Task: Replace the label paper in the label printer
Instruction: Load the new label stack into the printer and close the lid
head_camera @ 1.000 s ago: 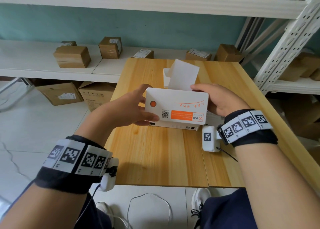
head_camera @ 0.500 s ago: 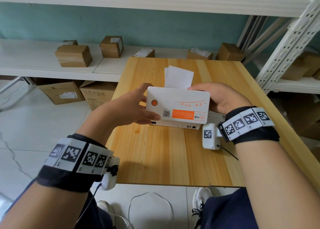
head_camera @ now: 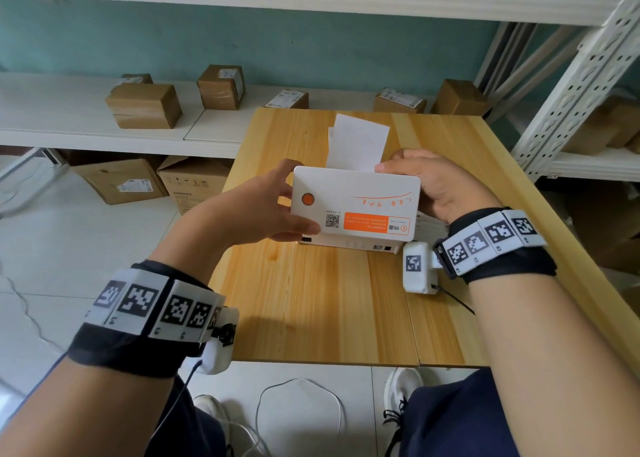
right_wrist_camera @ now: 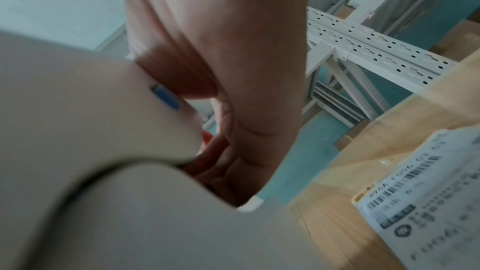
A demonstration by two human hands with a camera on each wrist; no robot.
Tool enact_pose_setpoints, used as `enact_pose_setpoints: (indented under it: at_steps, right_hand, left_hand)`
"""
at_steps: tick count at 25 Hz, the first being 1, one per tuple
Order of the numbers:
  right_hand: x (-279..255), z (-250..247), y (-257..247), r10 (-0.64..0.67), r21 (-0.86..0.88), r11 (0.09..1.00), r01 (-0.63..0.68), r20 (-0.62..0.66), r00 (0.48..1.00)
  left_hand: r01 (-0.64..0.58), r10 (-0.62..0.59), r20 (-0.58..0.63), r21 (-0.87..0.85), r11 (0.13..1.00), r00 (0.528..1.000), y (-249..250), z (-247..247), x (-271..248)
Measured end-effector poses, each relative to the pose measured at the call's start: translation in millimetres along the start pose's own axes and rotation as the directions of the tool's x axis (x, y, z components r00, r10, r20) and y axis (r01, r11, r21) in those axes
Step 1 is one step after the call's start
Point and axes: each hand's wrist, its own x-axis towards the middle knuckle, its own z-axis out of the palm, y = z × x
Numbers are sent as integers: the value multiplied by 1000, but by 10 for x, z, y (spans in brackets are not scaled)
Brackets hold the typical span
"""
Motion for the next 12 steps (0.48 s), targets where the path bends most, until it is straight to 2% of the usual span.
enact_pose_setpoints:
  at_steps: [4, 9, 12]
  right_hand:
    - [26, -17, 29, -43, 3, 999, 44, -91, 995]
    - [23, -40, 23, -50, -115, 992, 47, -20, 999]
    - [-13, -26, -2, 17, -48, 999, -17, 5, 1000]
  left_hand:
    - [3, -2, -8, 29, 1000, 1000, 8, 1, 0]
    - [4, -4, -8, 37, 999, 1000, 14, 6, -6]
    - [1, -1, -10, 48, 999, 1000, 24, 3, -5]
